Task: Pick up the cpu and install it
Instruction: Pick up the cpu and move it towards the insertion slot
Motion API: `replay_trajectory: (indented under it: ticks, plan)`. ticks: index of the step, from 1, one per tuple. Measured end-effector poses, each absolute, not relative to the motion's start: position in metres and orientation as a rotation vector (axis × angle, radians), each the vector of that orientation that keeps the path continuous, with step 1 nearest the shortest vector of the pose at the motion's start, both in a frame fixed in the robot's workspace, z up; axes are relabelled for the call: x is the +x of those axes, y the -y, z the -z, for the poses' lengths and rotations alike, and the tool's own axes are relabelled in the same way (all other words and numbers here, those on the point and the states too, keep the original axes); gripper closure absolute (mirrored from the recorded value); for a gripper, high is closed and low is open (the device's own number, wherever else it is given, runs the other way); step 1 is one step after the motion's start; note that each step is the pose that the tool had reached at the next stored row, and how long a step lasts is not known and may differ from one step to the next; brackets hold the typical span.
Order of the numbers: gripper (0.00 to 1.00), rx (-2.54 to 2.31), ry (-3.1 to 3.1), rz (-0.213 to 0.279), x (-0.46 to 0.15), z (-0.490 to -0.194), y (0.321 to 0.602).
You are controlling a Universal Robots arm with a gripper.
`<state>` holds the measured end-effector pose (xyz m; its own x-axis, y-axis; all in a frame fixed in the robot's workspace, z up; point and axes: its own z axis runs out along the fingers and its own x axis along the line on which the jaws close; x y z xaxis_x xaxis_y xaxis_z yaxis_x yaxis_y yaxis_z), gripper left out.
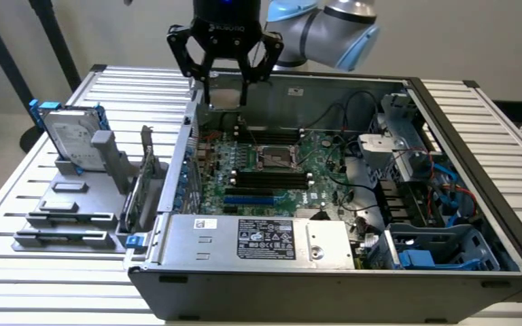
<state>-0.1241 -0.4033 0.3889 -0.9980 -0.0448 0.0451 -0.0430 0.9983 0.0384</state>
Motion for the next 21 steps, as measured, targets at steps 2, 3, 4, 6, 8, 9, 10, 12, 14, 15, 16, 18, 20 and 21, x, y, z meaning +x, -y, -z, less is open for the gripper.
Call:
replay_trajectory:
  ticks: [2,3,4,6,8,9,10,12,14,15,16,18,20,21]
  plan:
    - [0.46,0.068,3.094,0.058,-0.116,-0.385,0.4]
    - [0.46,0.068,3.094,0.059,-0.112,-0.384,0.398]
    - [0.46,0.068,3.094,0.059,-0.108,-0.382,0.397]
    - [0.46,0.068,3.094,0.059,-0.101,-0.378,0.393]
    - [0.46,0.068,3.094,0.06,-0.093,-0.374,0.389]
    - [0.46,0.068,3.094,0.06,-0.089,-0.373,0.387]
    - [0.46,0.068,3.094,0.06,-0.086,-0.371,0.385]
    - [0.46,0.068,3.094,0.06,-0.079,-0.367,0.381]
    - [0.46,0.068,3.094,0.06,-0.072,-0.363,0.377]
    - [0.46,0.068,3.094,0.06,-0.068,-0.362,0.374]
    - [0.46,0.068,3.094,0.06,-0.065,-0.36,0.372]
    - [0.46,0.068,3.094,0.06,-0.059,-0.356,0.367]
    - [0.46,0.068,3.094,0.06,-0.053,-0.353,0.363]
    - [0.46,0.068,3.094,0.06,-0.05,-0.351,0.361]
